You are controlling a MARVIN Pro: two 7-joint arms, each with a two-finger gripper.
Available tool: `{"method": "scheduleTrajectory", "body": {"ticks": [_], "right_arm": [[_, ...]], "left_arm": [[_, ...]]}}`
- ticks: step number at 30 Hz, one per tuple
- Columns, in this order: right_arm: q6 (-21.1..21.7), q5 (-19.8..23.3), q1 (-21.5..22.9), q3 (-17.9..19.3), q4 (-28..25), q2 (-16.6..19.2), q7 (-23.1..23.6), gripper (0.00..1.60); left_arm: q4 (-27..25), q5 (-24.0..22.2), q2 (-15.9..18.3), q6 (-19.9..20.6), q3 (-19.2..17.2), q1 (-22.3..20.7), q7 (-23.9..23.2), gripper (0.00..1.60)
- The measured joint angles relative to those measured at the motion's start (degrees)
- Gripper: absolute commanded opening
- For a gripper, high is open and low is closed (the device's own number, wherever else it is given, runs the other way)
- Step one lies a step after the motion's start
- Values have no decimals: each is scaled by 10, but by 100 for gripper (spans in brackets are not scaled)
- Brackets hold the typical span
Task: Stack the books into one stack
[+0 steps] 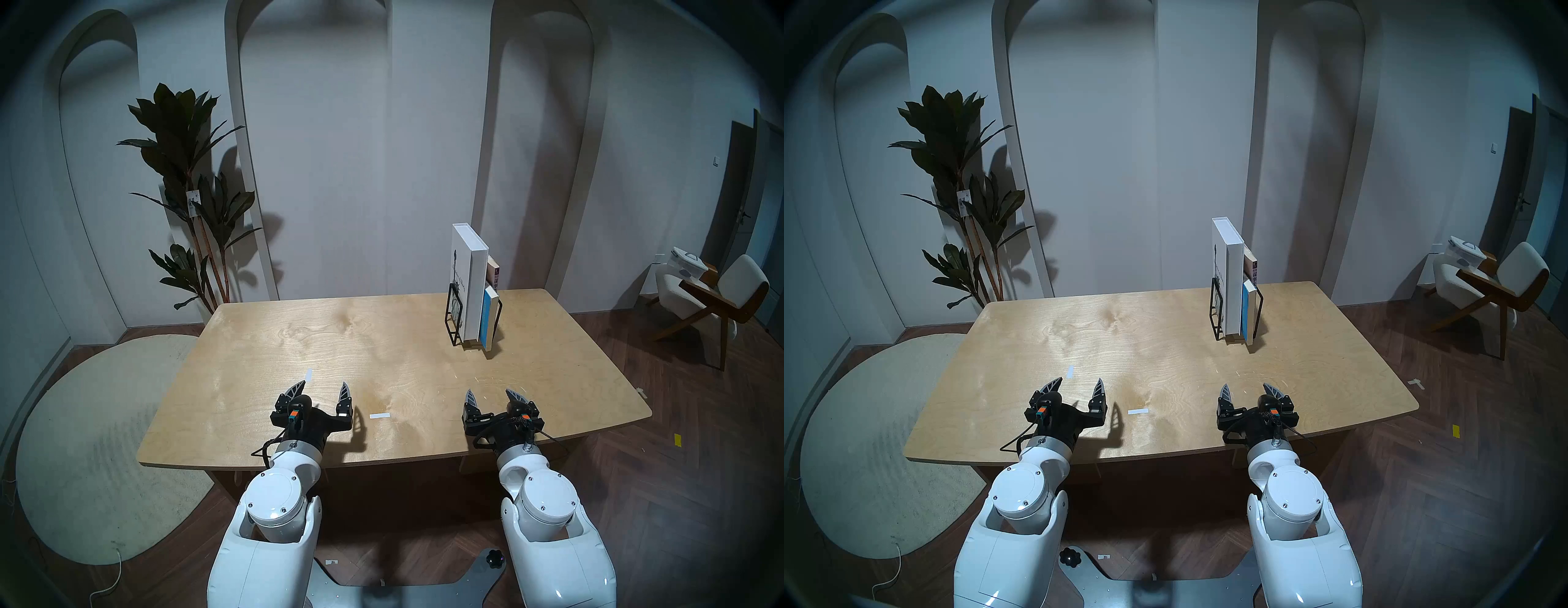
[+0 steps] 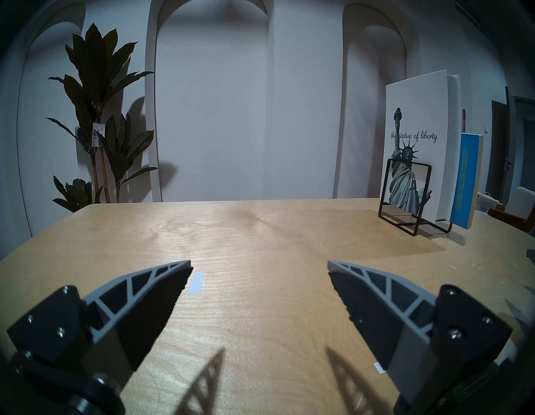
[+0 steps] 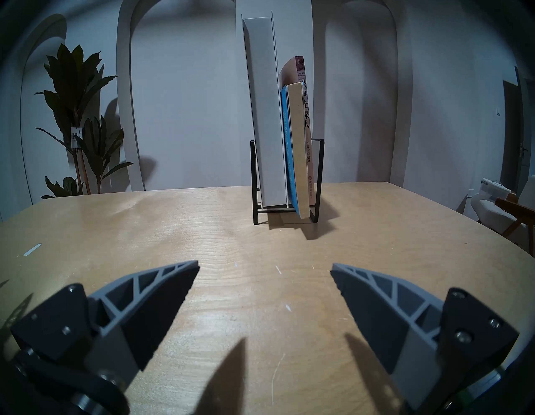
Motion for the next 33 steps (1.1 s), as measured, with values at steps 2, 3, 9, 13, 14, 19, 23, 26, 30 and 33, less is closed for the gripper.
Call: {"method": "scheduleTrajectory", "body": {"ticks": [2,3,9,13,14,19,23,26,30,33], "right_arm": [[0,0,0,0,0,0,0,160],[1,0,1,0,0,0,1,160],[14,-36,14,-5,5,3,-22,160],[10,-67,26,-10,12,2,-51,160],[10,-77,32,-13,13,1,-61,160],[10,-94,53,-24,12,0,-72,160],[6,-105,70,-35,12,0,-73,160],[4,-119,84,-47,15,3,-73,160],[4,-144,105,-62,24,10,-76,160],[4,-157,120,-68,30,14,-78,160]], "left_arm": [[0,0,0,0,0,0,0,160],[0,0,0,0,0,0,0,160],[1,1,0,0,0,0,-1,160],[1,1,-1,0,-1,0,-1,160],[1,1,-1,0,-1,0,-1,160],[2,1,-1,0,-1,0,-2,160],[2,2,-1,0,-1,0,-2,160],[2,2,-1,0,-1,0,-2,160],[2,2,-2,0,-1,0,-2,160],[2,2,-2,0,-1,0,-3,160]]}}
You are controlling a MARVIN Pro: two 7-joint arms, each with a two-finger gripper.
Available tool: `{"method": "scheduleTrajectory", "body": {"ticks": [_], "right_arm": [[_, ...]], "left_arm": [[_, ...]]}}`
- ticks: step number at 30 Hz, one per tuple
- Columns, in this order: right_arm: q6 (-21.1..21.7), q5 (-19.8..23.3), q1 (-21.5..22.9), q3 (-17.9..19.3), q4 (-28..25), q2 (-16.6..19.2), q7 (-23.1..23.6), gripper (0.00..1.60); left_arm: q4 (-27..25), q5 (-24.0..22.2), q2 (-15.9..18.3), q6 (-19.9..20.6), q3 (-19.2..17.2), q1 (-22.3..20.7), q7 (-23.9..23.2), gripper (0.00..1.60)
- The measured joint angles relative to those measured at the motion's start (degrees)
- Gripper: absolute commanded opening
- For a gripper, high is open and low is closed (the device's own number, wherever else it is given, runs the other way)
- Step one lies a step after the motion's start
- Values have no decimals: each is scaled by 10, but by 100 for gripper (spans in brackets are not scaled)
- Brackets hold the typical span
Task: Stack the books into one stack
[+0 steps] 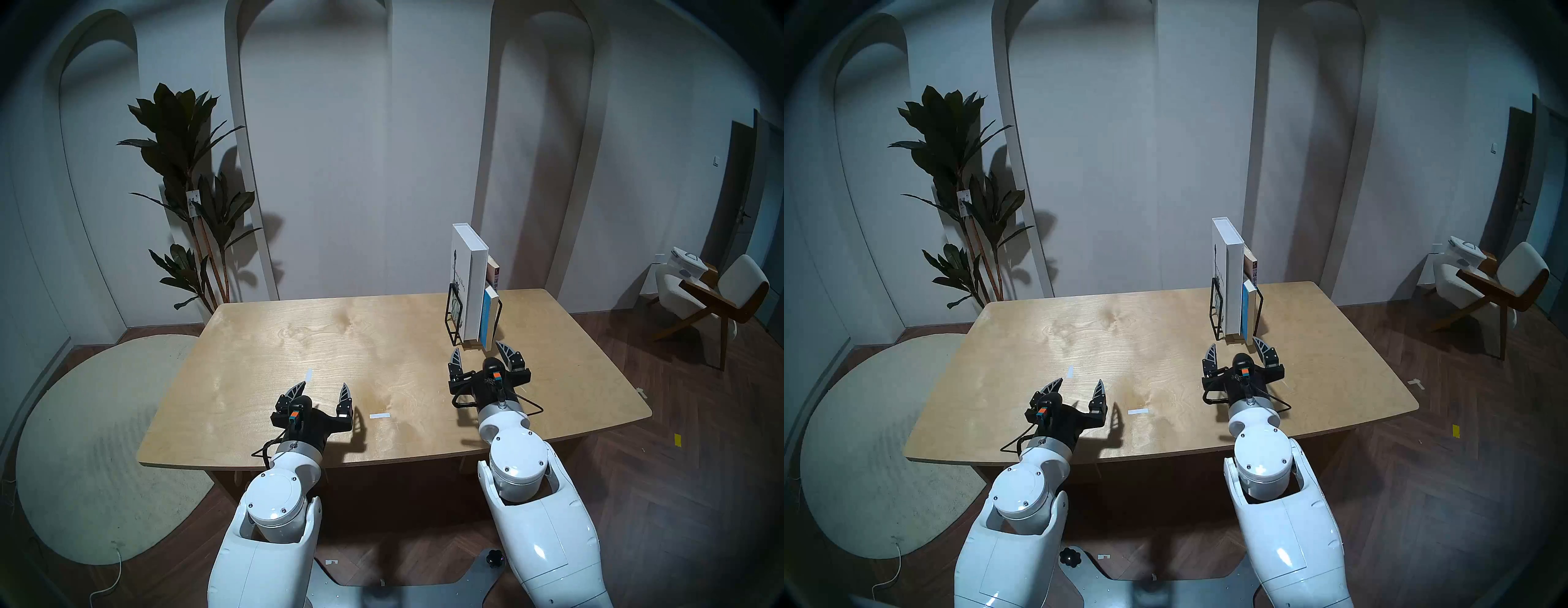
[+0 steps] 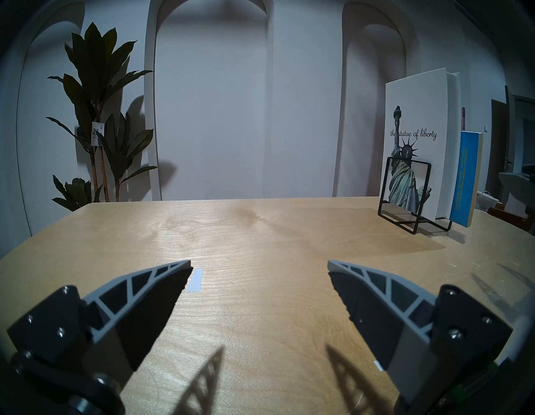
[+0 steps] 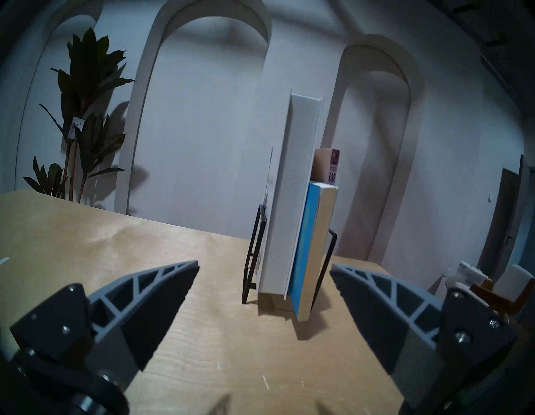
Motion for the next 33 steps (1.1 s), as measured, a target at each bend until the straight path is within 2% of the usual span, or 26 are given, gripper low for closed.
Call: {"method": "scheduleTrajectory", "body": {"ticks": [7,17,22,33], "right_arm": [[2,-24,39,-6,9,4,-10,160],[0,-36,90,-7,30,-3,-19,160],[-6,-44,119,9,73,-3,-10,160],[-34,-36,173,36,122,6,7,160]], "left_arm": [[0,0,0,0,0,0,0,160],[0,0,-1,0,0,0,-1,160],[0,0,-1,0,-1,0,-1,160],[1,0,-1,0,-1,0,-1,160]]}}
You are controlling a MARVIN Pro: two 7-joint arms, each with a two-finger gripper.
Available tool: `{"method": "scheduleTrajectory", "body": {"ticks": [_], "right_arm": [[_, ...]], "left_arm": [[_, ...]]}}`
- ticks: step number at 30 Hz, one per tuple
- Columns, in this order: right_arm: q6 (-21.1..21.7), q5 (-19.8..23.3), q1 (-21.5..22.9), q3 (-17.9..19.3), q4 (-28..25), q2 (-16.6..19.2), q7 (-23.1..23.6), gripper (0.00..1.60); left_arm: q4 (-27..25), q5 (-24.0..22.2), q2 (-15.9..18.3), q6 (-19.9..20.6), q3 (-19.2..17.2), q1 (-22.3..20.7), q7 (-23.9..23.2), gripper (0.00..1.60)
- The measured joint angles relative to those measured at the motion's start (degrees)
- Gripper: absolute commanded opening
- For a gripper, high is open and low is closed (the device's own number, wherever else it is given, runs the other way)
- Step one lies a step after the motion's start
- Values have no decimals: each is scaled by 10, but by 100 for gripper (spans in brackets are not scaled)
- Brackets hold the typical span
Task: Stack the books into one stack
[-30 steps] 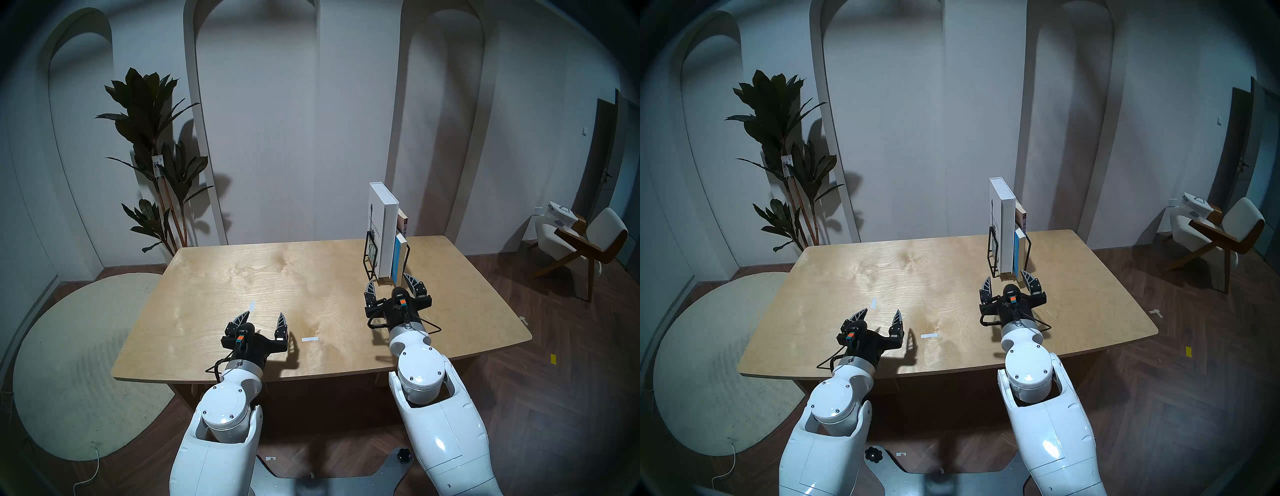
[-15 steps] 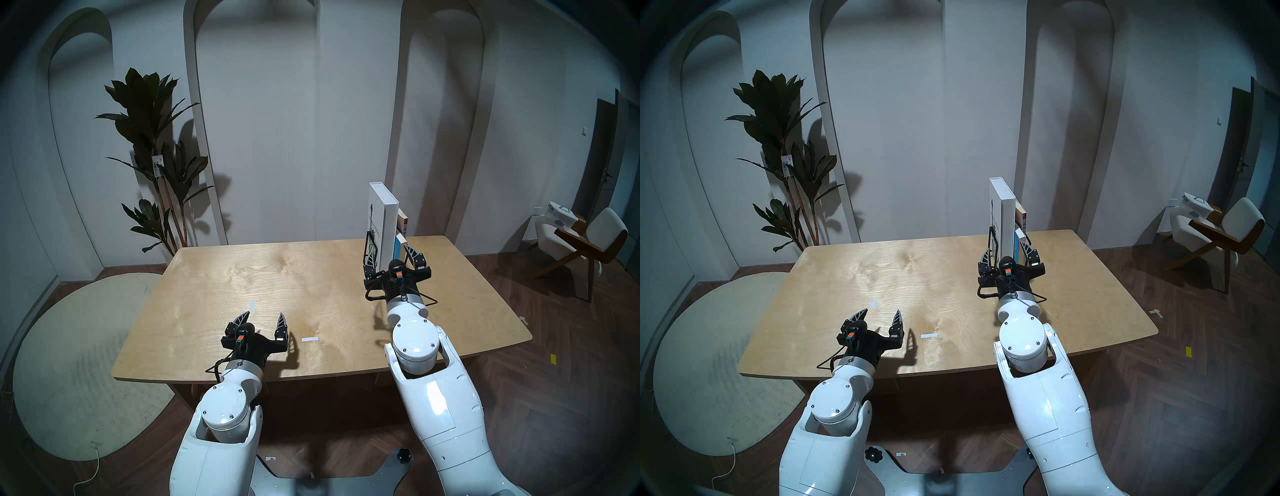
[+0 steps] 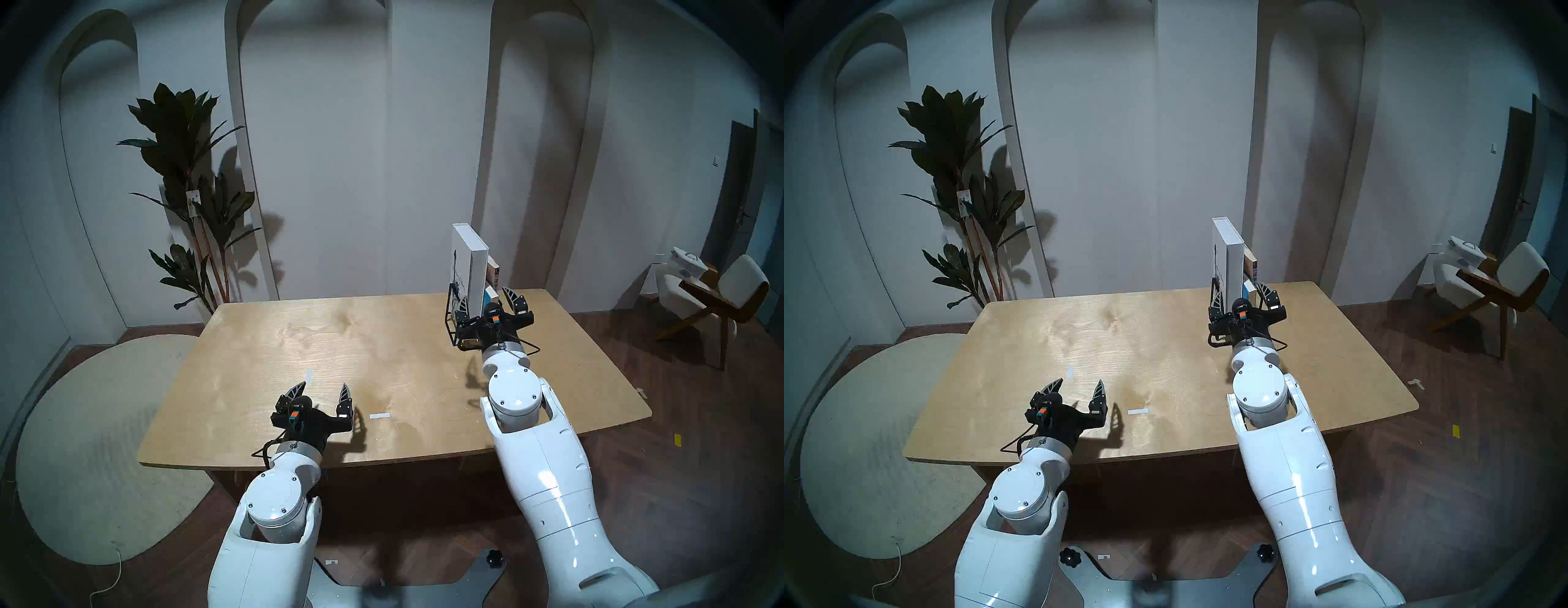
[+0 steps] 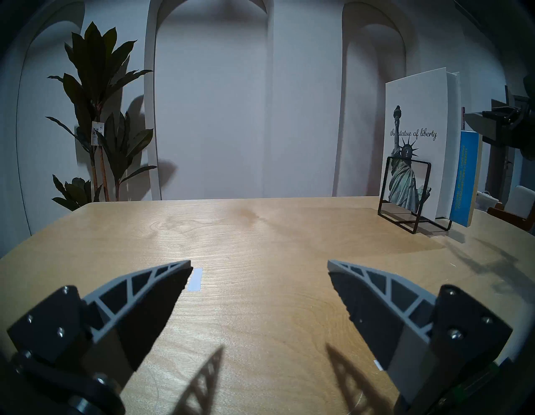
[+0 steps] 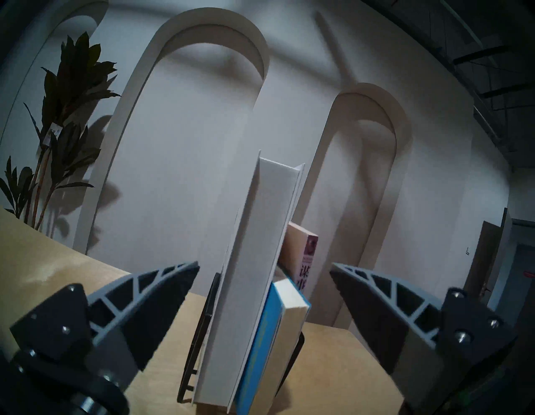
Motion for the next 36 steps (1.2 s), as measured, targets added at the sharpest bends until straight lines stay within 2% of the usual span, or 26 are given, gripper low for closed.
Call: {"method": "scheduleTrajectory", "body": {"ticks": [15,22,36], "right_arm": [[-83,35,39,15,56,35,58,160],[-104,48,56,18,81,48,86,160],[-120,56,81,5,84,54,108,160]], "left_arm": [[0,0,0,0,0,0,0,160],[0,0,0,0,0,0,1,160],[0,-1,0,0,0,0,1,160]]}}
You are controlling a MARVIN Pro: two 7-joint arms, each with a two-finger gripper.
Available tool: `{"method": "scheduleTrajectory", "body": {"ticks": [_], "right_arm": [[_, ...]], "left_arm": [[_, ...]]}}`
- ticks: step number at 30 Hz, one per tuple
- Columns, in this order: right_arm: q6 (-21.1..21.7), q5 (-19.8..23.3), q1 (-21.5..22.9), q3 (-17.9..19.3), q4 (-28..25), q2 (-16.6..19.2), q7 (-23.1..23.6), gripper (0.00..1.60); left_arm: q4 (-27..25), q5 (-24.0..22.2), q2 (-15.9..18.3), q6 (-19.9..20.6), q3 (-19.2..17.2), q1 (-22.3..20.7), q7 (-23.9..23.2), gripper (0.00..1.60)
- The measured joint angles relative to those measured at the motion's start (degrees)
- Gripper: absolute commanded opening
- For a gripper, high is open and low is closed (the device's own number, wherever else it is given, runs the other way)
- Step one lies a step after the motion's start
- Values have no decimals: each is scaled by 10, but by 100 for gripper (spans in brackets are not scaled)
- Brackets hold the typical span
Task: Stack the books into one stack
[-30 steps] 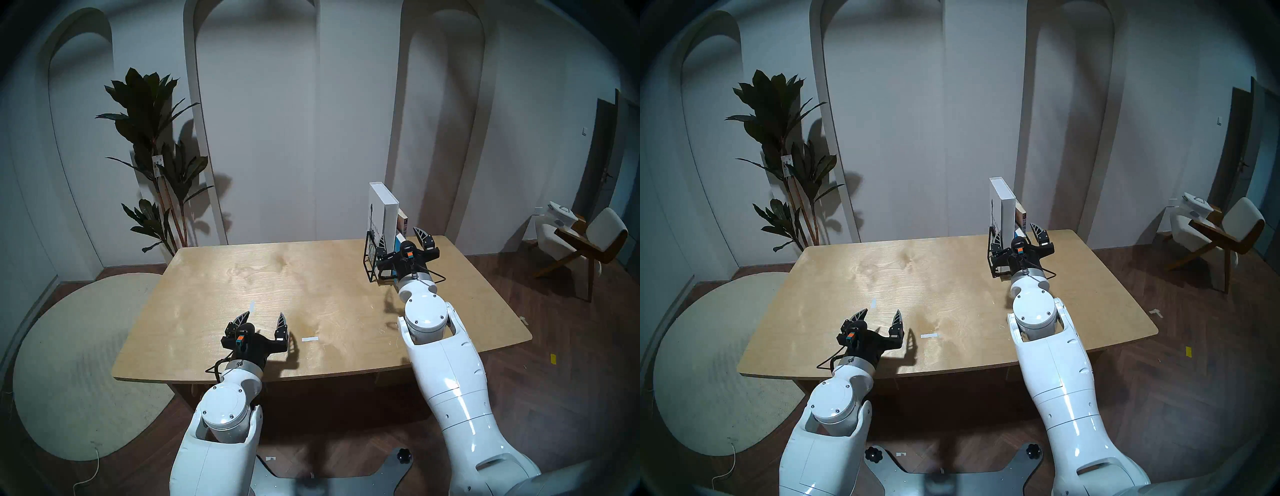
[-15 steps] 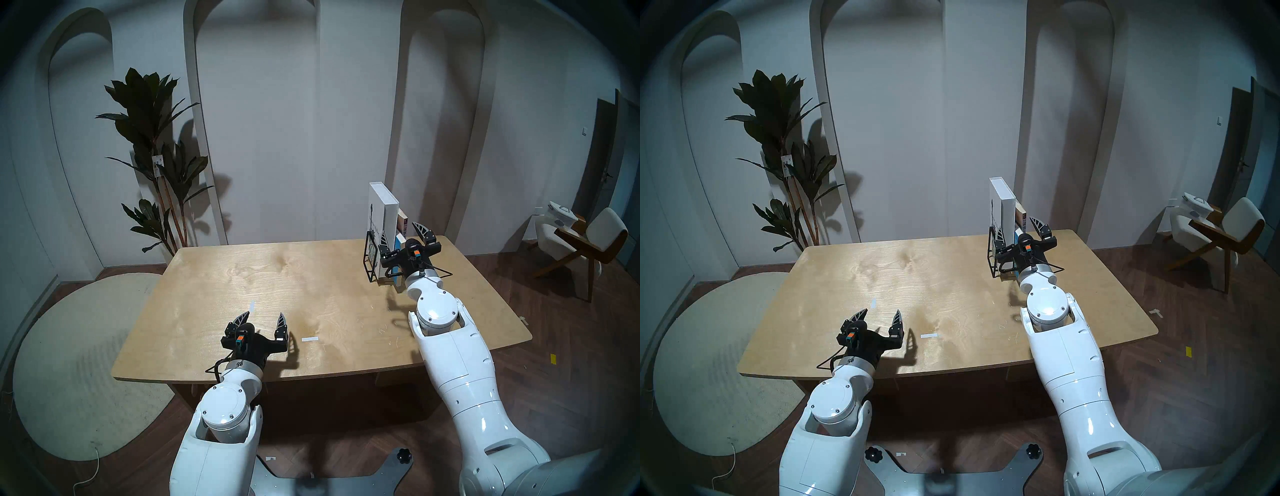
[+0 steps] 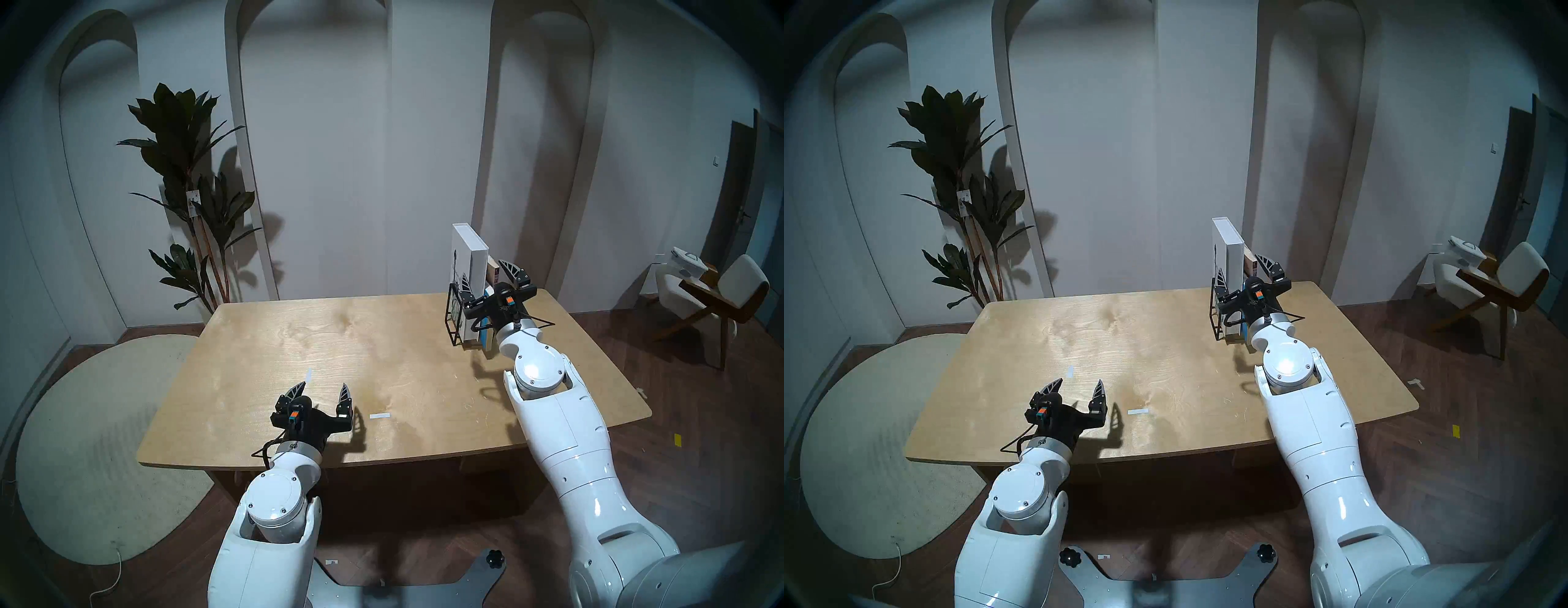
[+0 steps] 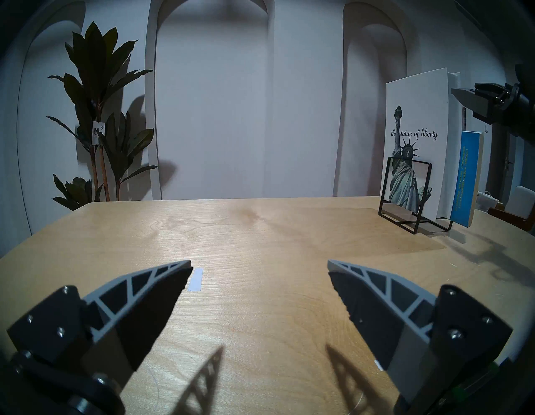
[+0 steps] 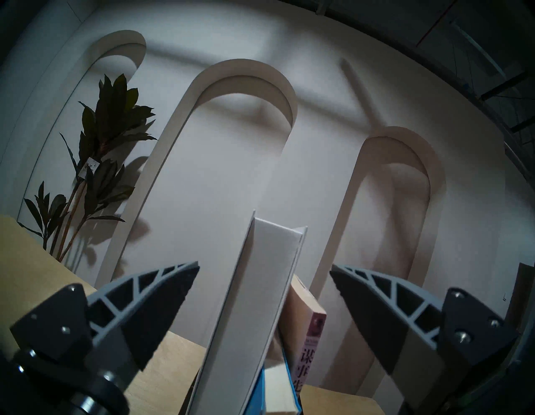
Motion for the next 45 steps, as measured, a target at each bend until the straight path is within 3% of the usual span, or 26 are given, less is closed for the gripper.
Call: {"method": "scheduleTrajectory", "body": {"ticks": [17,28,45], "right_arm": [[45,54,63,10,74,-23,32,160],[39,57,85,4,118,-27,36,155],[30,62,86,16,117,-25,22,160]], "left_arm": [[0,0,0,0,0,0,0,160],[0,0,0,0,0,0,0,160],[0,0,0,0,0,0,0,160]]}}
